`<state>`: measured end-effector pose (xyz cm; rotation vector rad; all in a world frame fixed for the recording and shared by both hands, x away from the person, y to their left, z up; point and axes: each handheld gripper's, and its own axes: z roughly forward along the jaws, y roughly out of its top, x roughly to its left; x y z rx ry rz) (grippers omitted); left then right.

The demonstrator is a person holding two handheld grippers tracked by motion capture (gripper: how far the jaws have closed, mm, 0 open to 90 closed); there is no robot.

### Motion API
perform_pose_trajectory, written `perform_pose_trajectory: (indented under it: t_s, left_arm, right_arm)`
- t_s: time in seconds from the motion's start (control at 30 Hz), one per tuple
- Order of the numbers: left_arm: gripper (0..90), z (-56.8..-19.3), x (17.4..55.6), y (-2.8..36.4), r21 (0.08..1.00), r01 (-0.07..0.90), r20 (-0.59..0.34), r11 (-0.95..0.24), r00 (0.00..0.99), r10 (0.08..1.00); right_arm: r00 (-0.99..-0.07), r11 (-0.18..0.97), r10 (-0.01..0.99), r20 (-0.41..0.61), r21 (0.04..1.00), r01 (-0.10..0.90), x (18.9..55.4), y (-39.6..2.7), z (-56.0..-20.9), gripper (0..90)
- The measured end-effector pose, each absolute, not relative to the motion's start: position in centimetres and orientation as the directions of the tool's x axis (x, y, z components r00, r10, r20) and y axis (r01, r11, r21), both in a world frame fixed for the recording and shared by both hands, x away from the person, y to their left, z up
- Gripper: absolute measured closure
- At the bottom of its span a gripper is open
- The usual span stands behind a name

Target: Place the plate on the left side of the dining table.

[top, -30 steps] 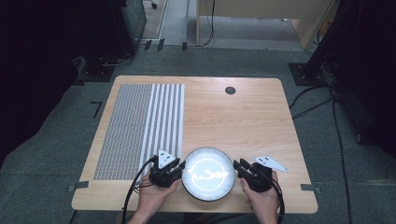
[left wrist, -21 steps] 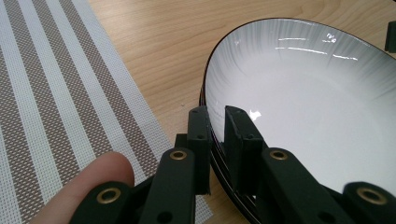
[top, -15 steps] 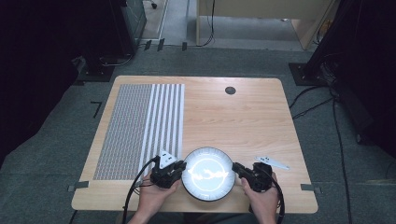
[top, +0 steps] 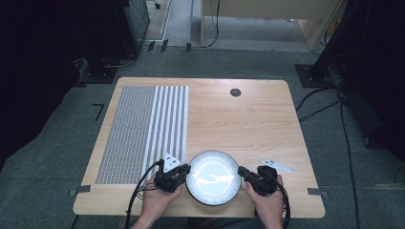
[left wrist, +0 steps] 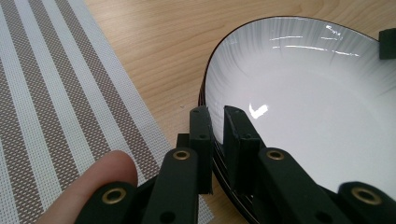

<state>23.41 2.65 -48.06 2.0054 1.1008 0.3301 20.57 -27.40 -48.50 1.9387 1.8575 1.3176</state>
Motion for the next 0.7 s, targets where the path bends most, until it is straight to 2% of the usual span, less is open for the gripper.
perform_pose_trajectory:
  t_s: [0.33, 0.7]
  left_arm:
    - [82.8, -48.1, 23.4, 2.7, 0.755, 0.587, -0.15, -0.292, 0.588, 0.795]
    - [83.1, -48.2, 23.3, 2.5, 0.757, 0.582, -0.141, -0.296, 0.588, 0.797]
  right_arm:
    - [-0.124, -0.242, 0.871, 0.476, 0.634, 0.734, 20.5, -27.2, -48.3, 89.5]
    - [-0.136, -0.23, 0.879, 0.458, 0.655, 0.719, 20.1, -27.2, -47.4, 89.4]
